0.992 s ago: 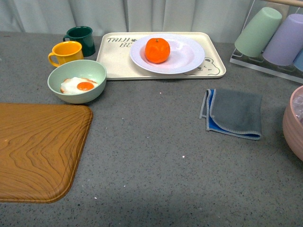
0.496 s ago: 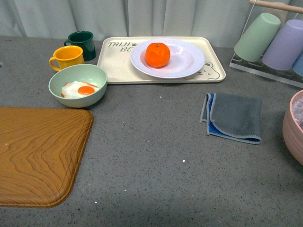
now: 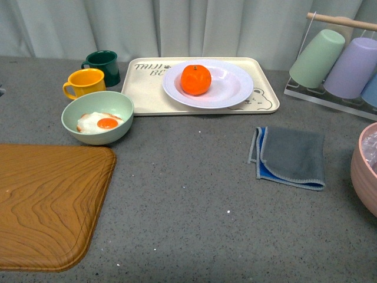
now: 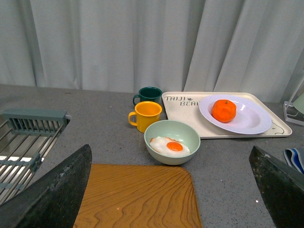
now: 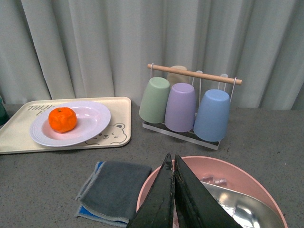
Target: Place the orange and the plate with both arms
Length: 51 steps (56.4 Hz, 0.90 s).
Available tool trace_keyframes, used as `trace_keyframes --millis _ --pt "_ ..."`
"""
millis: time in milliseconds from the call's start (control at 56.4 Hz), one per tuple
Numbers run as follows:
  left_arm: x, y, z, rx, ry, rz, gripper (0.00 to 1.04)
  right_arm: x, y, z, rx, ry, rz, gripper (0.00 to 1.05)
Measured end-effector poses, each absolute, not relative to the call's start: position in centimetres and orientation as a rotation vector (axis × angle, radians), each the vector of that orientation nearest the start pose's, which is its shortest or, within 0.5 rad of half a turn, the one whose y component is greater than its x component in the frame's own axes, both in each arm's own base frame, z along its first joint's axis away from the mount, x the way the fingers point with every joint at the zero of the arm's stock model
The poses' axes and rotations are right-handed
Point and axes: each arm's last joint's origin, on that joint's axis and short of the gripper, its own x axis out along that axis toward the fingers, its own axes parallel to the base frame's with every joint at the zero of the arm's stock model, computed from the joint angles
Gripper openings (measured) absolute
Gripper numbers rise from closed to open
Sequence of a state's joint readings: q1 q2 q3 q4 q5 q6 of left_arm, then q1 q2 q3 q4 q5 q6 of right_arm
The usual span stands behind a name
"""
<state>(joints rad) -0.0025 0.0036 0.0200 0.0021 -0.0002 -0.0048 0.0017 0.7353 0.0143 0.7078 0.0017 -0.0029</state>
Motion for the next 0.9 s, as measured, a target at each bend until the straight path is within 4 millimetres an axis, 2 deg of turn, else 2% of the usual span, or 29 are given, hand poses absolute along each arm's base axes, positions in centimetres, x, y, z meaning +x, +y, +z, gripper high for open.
trace_keyframes --millis 904 --pt "9.7 0.0 17.0 -0.005 -0.018 -0.002 0.98 11.2 0.0 16.8 -0.002 -0.009 0.000 0.01"
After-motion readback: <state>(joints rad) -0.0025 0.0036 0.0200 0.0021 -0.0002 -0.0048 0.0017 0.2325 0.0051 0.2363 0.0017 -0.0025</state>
